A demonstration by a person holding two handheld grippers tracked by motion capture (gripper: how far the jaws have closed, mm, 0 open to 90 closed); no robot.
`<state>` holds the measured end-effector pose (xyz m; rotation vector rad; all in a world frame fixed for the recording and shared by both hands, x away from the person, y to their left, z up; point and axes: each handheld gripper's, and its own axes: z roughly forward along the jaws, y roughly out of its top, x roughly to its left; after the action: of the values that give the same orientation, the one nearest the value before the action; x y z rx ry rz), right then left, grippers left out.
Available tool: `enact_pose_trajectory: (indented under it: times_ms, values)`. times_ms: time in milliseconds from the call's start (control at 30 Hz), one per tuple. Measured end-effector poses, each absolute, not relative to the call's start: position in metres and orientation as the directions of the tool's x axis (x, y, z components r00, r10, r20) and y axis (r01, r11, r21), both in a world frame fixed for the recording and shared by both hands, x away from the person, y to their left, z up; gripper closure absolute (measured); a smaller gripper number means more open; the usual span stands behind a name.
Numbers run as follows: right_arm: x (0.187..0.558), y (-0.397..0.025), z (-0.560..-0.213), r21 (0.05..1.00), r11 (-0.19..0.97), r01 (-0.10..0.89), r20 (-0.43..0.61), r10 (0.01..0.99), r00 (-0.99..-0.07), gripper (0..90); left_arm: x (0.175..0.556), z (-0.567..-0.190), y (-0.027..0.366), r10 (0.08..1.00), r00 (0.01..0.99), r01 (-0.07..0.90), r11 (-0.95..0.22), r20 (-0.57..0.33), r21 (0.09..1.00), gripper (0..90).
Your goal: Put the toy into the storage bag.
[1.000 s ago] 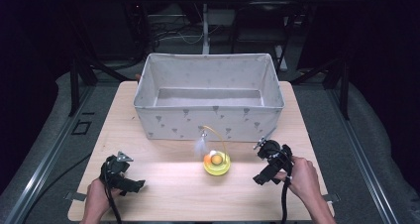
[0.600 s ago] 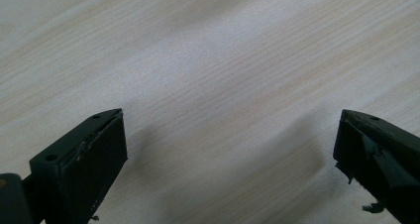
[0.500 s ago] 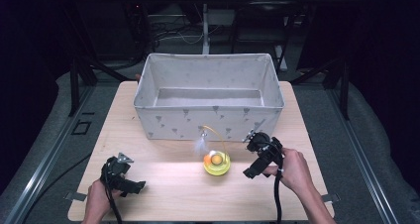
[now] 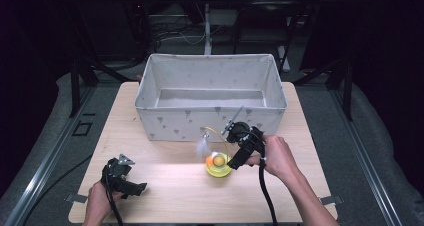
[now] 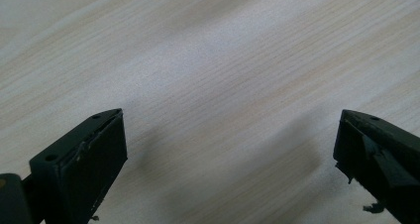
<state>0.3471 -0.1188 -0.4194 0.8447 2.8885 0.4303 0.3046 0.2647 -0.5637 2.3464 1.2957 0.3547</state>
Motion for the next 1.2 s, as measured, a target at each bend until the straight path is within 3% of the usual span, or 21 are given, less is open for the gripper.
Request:
enact_pose_trajectory:
  times_ms: [300, 700, 1200]
  values:
    - [0.36, -0.094, -0.41, 0.262, 0.85, 0.457, -0.057, 0.486, -0.872, 26.3, 0.305, -0.564, 0.264, 0.847, 0.531, 0.739, -0.472, 0.016, 0.48, 0.2]
    - [0.364, -0.077, -0.4, 0.215, 0.896, 0.389, -0.064, 0.41, -0.91, 65.8, 0.305, -0.565, 0.265, 0.848, 0.529, 0.741, -0.475, 0.023, 0.476, 0.2]
    - [0.368, -0.073, -0.395, 0.171, 0.91, 0.377, -0.059, 0.391, -0.918, 87.0, 0.305, -0.564, 0.265, 0.846, 0.533, 0.739, -0.48, 0.025, 0.472, 0.2]
